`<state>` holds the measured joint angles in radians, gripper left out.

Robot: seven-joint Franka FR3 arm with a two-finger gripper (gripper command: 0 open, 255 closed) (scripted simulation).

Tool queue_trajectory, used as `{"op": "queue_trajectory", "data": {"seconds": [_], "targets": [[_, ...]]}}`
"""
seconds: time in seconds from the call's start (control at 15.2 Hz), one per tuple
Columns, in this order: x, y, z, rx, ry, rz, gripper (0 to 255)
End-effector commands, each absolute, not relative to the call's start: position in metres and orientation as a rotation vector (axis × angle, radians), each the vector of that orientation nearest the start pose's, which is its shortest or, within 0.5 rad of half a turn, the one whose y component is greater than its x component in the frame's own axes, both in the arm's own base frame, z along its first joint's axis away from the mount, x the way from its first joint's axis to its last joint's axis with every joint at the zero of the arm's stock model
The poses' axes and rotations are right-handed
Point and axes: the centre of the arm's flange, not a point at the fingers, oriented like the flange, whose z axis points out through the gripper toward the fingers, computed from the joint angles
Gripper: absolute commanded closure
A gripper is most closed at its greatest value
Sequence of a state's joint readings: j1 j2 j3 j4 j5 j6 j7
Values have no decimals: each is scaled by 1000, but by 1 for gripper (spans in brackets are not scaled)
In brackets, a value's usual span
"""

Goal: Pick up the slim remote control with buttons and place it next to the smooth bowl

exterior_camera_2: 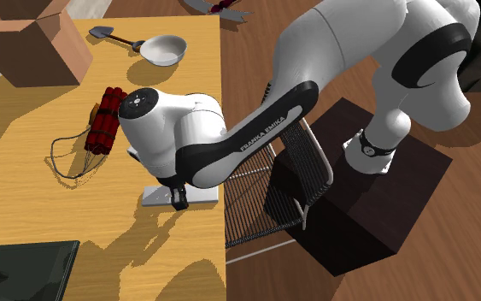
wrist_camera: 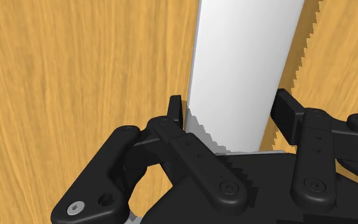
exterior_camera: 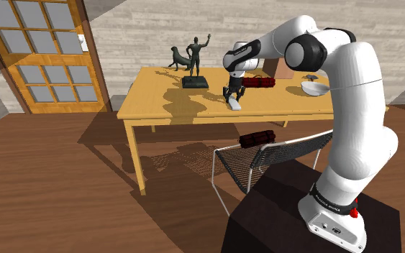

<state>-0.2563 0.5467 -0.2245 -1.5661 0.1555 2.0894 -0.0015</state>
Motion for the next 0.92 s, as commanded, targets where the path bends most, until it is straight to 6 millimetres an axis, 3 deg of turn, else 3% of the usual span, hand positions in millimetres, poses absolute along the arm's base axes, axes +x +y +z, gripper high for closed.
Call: {"op": "queue_trajectory", "data": {"seconds": [0.0, 0.86], "targets": [[627, -294, 336, -3015, 811, 6, 255], [627, -294, 405, -3015, 811, 6, 255]]}}
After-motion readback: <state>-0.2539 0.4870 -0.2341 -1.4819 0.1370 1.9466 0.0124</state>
